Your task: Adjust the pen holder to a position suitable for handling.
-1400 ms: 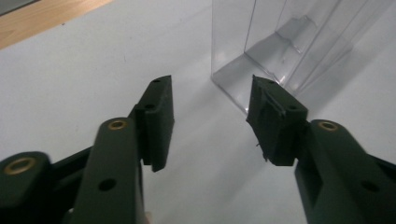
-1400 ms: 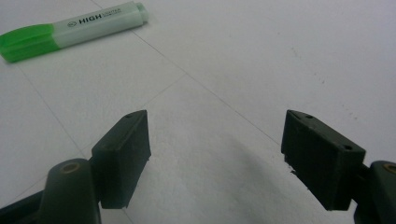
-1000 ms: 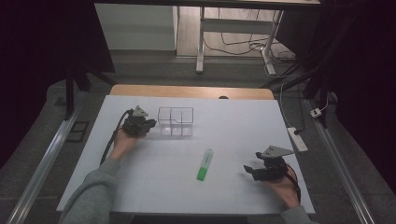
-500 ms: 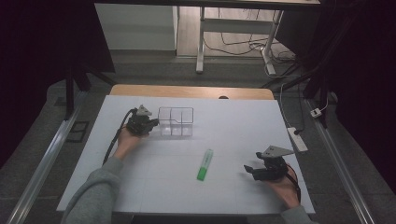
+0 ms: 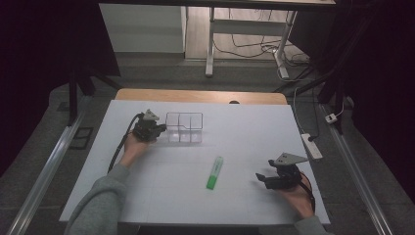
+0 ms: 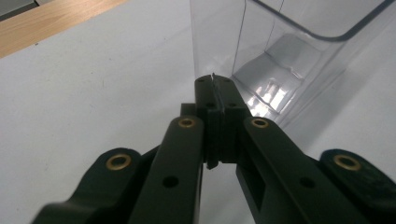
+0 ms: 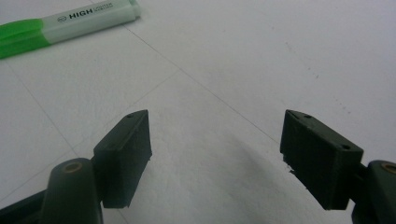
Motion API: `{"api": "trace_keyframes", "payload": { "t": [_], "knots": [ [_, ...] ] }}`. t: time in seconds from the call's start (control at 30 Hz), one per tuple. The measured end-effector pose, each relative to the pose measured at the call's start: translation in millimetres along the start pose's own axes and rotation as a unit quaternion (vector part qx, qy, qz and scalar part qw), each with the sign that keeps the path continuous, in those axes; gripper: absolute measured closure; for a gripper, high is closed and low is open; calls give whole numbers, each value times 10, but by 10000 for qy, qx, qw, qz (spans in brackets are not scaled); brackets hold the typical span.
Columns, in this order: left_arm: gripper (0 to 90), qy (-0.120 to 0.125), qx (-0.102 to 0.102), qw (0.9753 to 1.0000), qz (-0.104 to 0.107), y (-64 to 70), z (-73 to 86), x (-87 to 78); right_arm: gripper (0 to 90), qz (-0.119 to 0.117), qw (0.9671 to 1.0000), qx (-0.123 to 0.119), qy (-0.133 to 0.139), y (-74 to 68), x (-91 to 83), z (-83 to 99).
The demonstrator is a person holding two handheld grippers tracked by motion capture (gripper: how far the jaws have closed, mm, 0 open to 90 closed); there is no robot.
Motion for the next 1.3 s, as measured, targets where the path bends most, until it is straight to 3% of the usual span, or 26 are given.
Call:
{"api": "trace_keyframes", "payload": {
  "t": [0.63,1.3],
  "knots": [
    [890,-9,55,9999,94,92,-64,86,245,-47,10000,1,0,-12,12,-1],
    [890,-6,299,9990,339,358,-243,291,251,-49,10000,-2,-29,-15,19,3]
  ]
}}
Point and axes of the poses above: each handheld gripper's, and its own axes: x roughly forward along the jaws, z roughly out of its underside, y roughly to its right, the point moved 4 cm from there along x, roughly forward along the jaws, and after that the axes turned 4 degrees about y, right-handed, at the moved point
